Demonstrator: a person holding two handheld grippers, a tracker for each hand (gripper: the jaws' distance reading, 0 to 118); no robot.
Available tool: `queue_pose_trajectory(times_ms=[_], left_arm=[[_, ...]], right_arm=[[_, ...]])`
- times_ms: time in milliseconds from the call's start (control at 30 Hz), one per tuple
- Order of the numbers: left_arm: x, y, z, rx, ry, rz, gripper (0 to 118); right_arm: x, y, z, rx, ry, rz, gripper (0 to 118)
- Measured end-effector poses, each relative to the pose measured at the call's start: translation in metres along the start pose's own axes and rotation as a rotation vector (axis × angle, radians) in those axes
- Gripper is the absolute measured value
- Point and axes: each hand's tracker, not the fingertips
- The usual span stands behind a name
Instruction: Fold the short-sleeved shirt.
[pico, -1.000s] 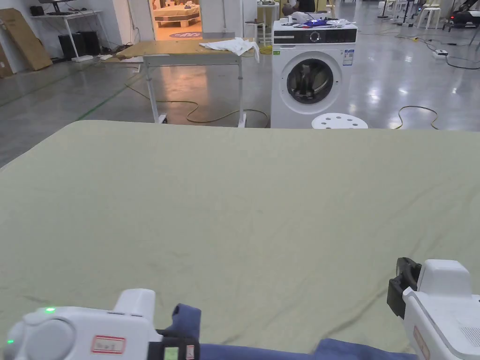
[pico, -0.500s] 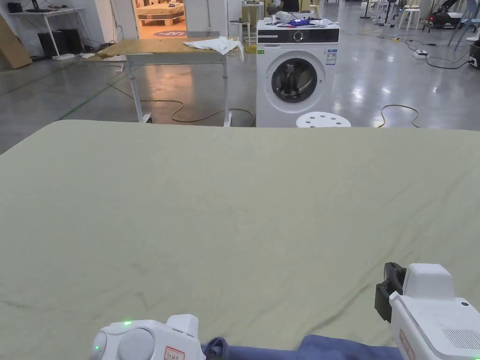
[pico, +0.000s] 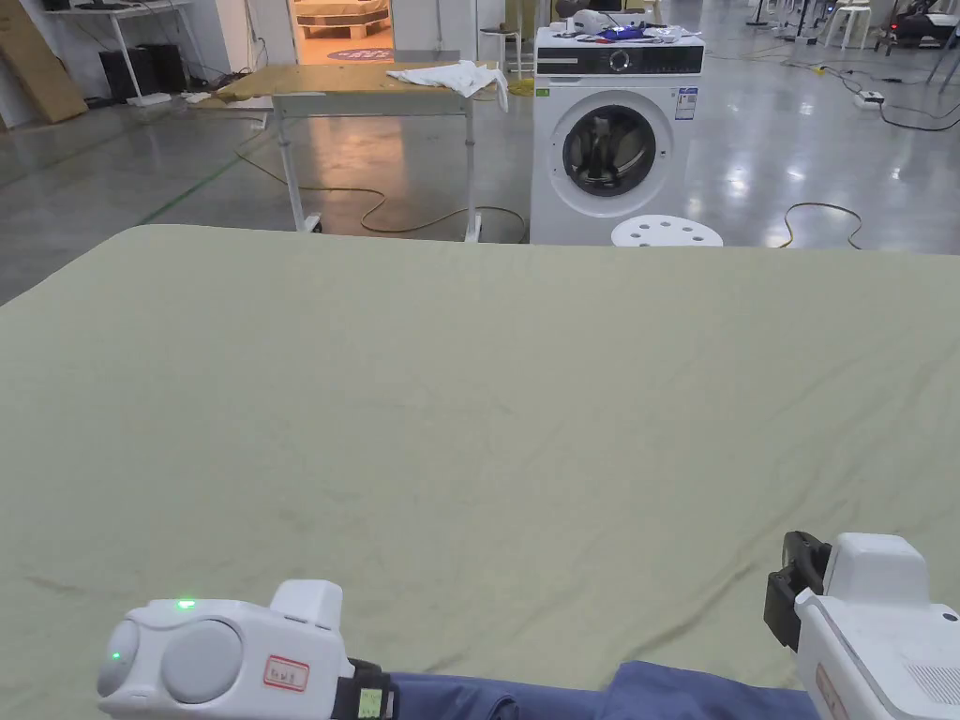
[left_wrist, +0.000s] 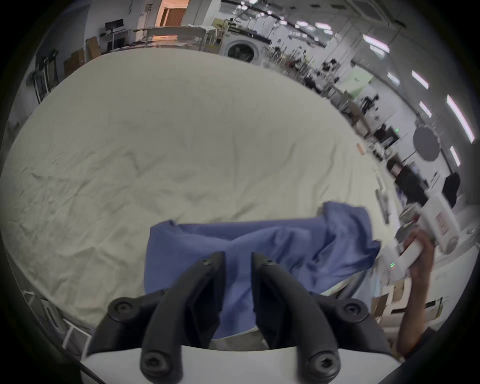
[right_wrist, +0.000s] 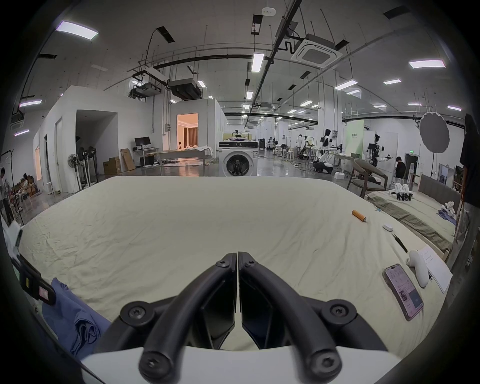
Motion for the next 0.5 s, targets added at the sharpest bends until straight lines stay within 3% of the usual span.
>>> queue_pose_trajectory(times_ms=[133, 267, 500], left_arm=[[0.017, -0.012, -0.026, -0.125, -0.138, -0.060, 14], [0.040, -0.023, -0.039, -0.119, -0.227, -0.097, 14], [0.042, -0.025, -0.063, -0.073, -0.232, -0.049, 13]], right_arm=[[0.000, -0.003, -0.001, -0.011, 0.002, 0.001, 0], [0.000, -0.007, -0.002, -0.021, 0.004, 0.002, 0], [0.001, -0.010, -0.002, -0.032, 0.002, -0.003, 0]])
